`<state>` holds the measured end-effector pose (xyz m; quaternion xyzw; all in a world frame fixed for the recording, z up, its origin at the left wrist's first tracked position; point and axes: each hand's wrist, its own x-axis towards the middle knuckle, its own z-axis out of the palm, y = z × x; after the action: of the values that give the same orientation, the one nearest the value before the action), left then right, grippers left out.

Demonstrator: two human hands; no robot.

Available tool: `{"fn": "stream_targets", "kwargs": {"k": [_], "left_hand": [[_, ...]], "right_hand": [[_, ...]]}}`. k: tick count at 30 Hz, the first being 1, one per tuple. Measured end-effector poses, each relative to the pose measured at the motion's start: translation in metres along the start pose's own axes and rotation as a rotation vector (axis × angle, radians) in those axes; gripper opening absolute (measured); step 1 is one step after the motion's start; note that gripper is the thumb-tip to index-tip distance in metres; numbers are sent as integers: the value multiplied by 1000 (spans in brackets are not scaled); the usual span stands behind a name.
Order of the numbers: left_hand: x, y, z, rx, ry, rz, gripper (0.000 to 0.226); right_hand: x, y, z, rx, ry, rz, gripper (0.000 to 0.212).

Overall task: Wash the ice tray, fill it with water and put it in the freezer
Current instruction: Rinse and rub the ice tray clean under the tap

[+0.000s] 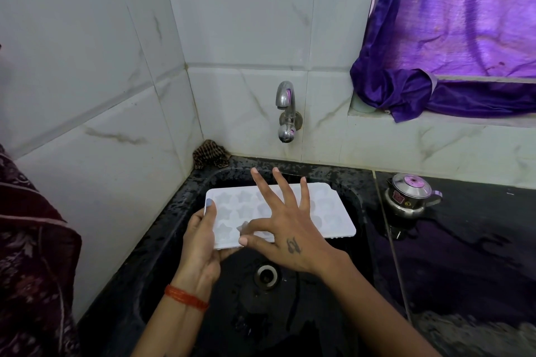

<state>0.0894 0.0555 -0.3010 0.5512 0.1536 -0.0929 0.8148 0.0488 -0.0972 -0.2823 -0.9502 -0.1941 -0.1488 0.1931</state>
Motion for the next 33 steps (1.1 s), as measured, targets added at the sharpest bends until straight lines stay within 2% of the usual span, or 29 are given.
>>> {"fn": "stream_targets", "kwargs": {"k": [10,14,19,24,33], "left_hand": [[0,-1,2,3,20,11,40],[0,-1,2,-4,21,8,27],[3,-3,4,-15,23,25,40],[2,-4,5,-27,46,51,21],[-2,-4,4,-26,64,63,19]], "right_hand": [[0,1,1,-16,-2,8,42],[1,-2,-2,19,-12,10,34],[6,-15,1,47,0,-83,25],[13,-17,17,-92,18,-134,36],[14,-17,17,-8,-9,-126,26]]}}
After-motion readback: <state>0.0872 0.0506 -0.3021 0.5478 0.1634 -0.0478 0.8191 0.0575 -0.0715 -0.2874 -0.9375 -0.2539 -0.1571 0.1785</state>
